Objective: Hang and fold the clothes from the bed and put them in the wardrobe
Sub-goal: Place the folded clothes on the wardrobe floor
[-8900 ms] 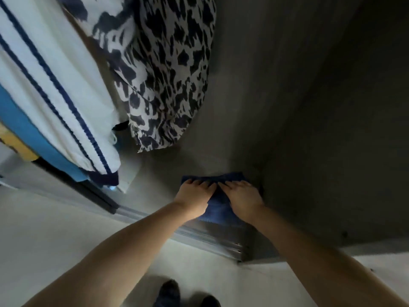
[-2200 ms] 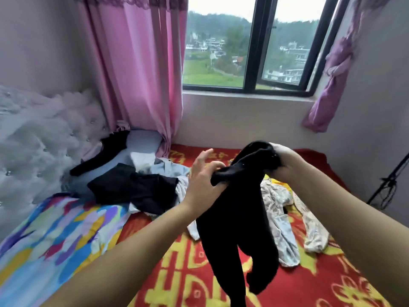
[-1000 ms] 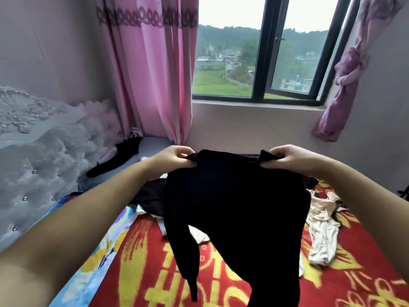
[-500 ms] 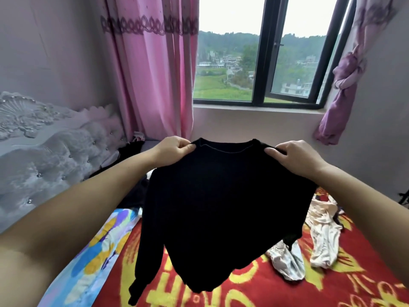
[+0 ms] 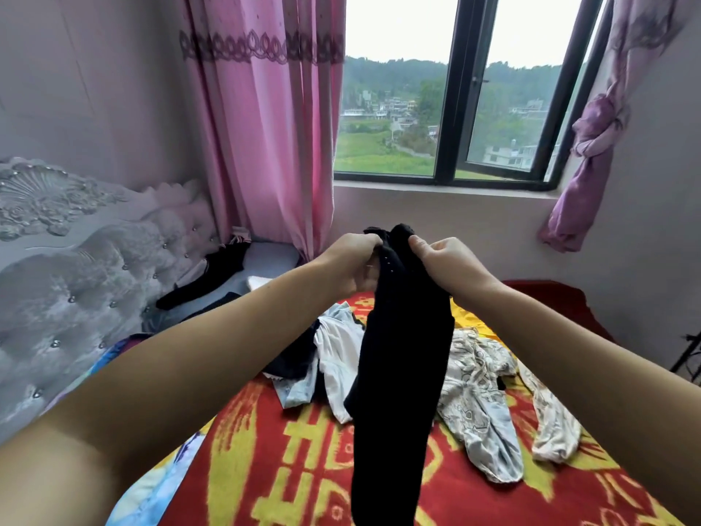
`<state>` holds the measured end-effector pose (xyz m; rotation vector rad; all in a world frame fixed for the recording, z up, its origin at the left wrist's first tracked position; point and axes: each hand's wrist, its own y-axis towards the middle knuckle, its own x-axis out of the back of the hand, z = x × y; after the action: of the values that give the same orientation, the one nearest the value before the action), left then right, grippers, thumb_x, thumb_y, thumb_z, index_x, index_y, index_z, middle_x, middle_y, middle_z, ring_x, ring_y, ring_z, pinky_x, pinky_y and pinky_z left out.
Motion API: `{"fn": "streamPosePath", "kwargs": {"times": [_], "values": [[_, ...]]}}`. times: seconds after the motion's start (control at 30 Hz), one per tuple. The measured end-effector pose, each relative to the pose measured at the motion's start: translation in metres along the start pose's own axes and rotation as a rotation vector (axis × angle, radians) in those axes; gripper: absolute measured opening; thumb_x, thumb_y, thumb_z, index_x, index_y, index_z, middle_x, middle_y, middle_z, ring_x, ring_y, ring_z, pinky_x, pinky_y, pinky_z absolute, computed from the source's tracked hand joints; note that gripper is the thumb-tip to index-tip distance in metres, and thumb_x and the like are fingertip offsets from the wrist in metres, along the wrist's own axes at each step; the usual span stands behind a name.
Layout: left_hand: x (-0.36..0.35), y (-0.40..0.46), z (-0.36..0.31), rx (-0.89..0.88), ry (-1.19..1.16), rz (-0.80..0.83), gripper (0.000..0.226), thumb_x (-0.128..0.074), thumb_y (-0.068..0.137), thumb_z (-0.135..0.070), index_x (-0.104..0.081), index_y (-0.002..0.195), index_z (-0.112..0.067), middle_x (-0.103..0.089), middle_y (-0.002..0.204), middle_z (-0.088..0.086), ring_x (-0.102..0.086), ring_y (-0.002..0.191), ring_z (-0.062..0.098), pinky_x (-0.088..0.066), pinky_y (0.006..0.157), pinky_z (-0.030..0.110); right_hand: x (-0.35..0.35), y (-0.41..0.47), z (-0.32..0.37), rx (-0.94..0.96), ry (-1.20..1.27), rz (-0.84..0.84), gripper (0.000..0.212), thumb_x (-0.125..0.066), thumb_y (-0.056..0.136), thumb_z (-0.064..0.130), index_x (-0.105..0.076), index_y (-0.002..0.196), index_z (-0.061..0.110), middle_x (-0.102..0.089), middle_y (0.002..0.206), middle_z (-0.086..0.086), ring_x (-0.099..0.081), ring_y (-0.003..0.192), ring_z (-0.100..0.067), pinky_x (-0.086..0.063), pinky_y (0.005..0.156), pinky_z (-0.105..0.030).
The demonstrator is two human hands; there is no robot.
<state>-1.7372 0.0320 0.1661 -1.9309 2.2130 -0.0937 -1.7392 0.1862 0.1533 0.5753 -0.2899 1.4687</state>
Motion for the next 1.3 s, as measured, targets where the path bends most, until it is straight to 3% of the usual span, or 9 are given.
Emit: {"fn": "streamPosePath", "kwargs": {"times": [0.23, 0.33, 0.43, 0.57, 0.77, 0.9, 1.03, 1.17, 1.3], "values": [[0.035, -0.002, -0.008, 0.109, 0.104, 0.057, 0.019, -0.065, 0.088, -0.027, -0.064, 0.079, -0.01, -0.068, 0.061, 0.002, -0.065, 0.048, 0.013, -0.051, 0.045, 0.021, 0.038, 0.005, -0.022, -0.198, 0.316, -0.058, 0.042, -0.057, 0.094, 0.039, -0.063, 0.068, 0.007, -0.058, 0.056, -0.004, -0.055, 0.048, -0.017, -0.043, 0.05, -0.025], [0.05, 0.001, -0.007, 0.106, 0.302, 0.186, 0.017, -0.071, 0.084, -0.023, -0.068, 0.088, -0.006, -0.073, 0.076, 0.006, -0.07, 0.063, 0.017, -0.055, 0.054, 0.025, 0.054, 0.002, -0.025, -0.179, 0.214, 0.231, 0.039, -0.067, 0.085, 0.046, -0.072, 0.084, 0.008, -0.07, 0.068, -0.004, -0.064, 0.055, -0.014, -0.051, 0.054, -0.023], [0.052, 0.007, -0.001, 0.084, 0.291, 0.131, 0.021, -0.071, 0.085, -0.028, -0.07, 0.086, -0.007, -0.074, 0.078, 0.007, -0.071, 0.065, 0.018, -0.056, 0.056, 0.027, 0.056, -0.006, -0.019, -0.056, 0.006, 0.501, 0.031, -0.072, 0.081, 0.045, -0.074, 0.092, 0.017, -0.074, 0.088, -0.005, -0.07, 0.075, -0.014, -0.054, 0.07, -0.027], [0.069, 0.014, 0.002, 0.054, 0.315, 0.174, 0.028, -0.069, 0.085, -0.039, -0.075, 0.08, -0.012, -0.073, 0.081, 0.006, -0.071, 0.066, 0.015, -0.055, 0.055, 0.024, 0.054, -0.007, -0.017, 0.099, -0.382, 0.279, 0.034, -0.059, 0.09, 0.046, -0.07, 0.076, 0.017, -0.064, 0.063, 0.004, -0.057, 0.055, -0.007, -0.042, 0.057, -0.023], [0.101, -0.004, -0.006, 0.12, 0.435, 0.484, 0.033, -0.067, 0.078, -0.056, -0.076, 0.076, -0.024, -0.072, 0.073, -0.007, -0.068, 0.063, 0.005, -0.052, 0.054, 0.017, 0.077, -0.022, -0.024, -0.102, 0.075, 0.481, 0.048, -0.059, 0.074, 0.062, -0.07, 0.061, 0.017, -0.056, 0.049, 0.005, -0.049, 0.037, -0.007, -0.036, 0.036, -0.015], [0.084, 0.005, -0.002, 0.221, 0.387, 0.273, 0.036, -0.058, 0.092, -0.041, -0.071, 0.094, -0.008, -0.074, 0.08, 0.005, -0.071, 0.066, 0.014, -0.055, 0.056, 0.024, 0.065, -0.009, -0.023, -0.287, -0.016, 0.291, 0.048, -0.058, 0.088, 0.052, -0.07, 0.078, 0.007, -0.064, 0.058, -0.003, -0.057, 0.042, -0.013, -0.044, 0.043, -0.019], [0.045, 0.009, 0.005, 0.253, 0.173, 0.069, 0.029, -0.048, 0.099, -0.028, -0.06, 0.08, -0.009, -0.066, 0.055, 0.003, -0.063, 0.046, 0.012, -0.052, 0.05, 0.023, 0.035, 0.003, -0.018, -0.31, 0.162, 0.064, 0.034, -0.05, 0.099, 0.033, -0.06, 0.079, 0.008, -0.058, 0.058, -0.003, -0.055, 0.04, -0.012, -0.041, 0.041, -0.015], [0.01, 0.001, 0.003, 0.224, -0.029, 0.106, 0.036, -0.032, 0.103, -0.018, -0.045, 0.07, -0.012, -0.049, 0.045, 0.0, -0.049, 0.034, 0.01, -0.042, 0.036, 0.016, 0.01, 0.002, -0.001, -0.313, 0.434, 0.061, 0.031, -0.042, 0.102, 0.028, -0.053, 0.08, 0.01, -0.057, 0.05, -0.001, -0.053, 0.039, -0.013, -0.043, 0.041, -0.018], [-0.009, -0.007, -0.004, 0.136, 0.041, 0.126, 0.034, -0.03, 0.103, -0.018, -0.051, 0.078, -0.008, -0.061, 0.058, 0.009, -0.061, 0.046, 0.018, -0.054, 0.045, 0.024, -0.003, -0.007, 0.014, -0.259, 0.293, 0.165, 0.041, -0.036, 0.101, 0.043, -0.057, 0.083, 0.013, -0.056, 0.067, -0.006, -0.052, 0.054, -0.019, -0.039, 0.049, -0.024]]}}
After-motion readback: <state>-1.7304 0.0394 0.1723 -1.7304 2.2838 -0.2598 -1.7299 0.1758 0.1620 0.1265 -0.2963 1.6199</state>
